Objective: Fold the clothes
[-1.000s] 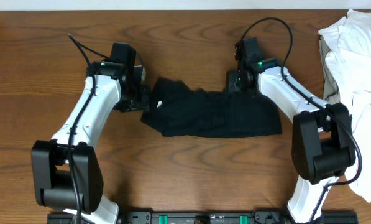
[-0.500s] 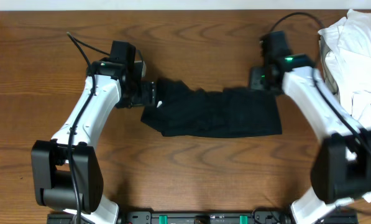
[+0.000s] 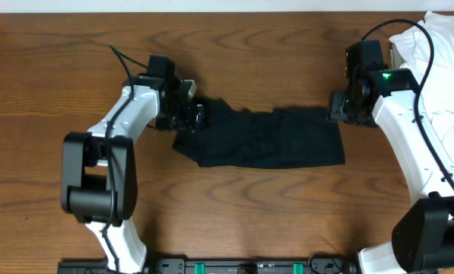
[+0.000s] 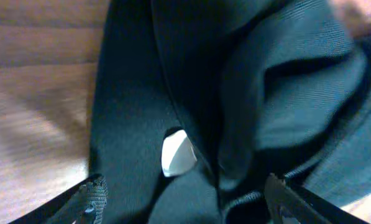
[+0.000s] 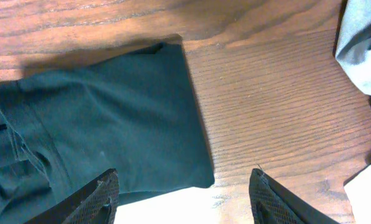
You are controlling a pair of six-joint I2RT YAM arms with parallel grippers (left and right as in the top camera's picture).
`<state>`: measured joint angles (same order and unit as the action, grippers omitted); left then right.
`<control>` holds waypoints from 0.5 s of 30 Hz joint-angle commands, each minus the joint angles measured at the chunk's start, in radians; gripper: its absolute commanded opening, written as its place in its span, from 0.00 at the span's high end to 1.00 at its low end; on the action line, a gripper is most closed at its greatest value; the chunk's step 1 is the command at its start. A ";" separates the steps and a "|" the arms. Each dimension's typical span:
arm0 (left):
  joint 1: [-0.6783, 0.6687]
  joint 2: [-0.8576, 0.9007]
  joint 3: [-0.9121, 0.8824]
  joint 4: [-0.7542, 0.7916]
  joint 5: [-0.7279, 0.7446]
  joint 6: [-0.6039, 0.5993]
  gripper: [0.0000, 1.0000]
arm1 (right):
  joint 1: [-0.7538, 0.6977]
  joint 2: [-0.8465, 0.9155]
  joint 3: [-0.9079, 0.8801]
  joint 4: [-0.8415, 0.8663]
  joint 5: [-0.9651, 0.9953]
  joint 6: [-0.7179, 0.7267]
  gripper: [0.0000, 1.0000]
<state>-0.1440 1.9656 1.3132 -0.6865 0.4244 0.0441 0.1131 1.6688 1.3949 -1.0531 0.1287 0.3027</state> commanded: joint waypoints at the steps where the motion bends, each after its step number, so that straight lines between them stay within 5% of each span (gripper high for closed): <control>1: 0.003 0.056 -0.002 0.008 0.029 0.030 0.17 | -0.007 0.001 -0.001 -0.003 0.009 -0.011 0.35; 10: -0.052 0.154 -0.002 -0.047 0.143 0.028 0.20 | -0.007 0.001 -0.001 -0.003 -0.006 0.000 0.35; 12: -0.069 0.154 -0.003 -0.054 0.144 0.031 0.29 | -0.007 0.001 -0.001 -0.003 -0.015 0.000 0.35; 15: -0.085 0.154 -0.003 -0.049 0.144 0.031 0.57 | -0.007 0.001 -0.001 -0.003 -0.028 0.004 0.35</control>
<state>-0.1993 2.0541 1.3468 -0.7265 0.5488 0.0601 0.1127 1.6691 1.3949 -1.0546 0.1162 0.3031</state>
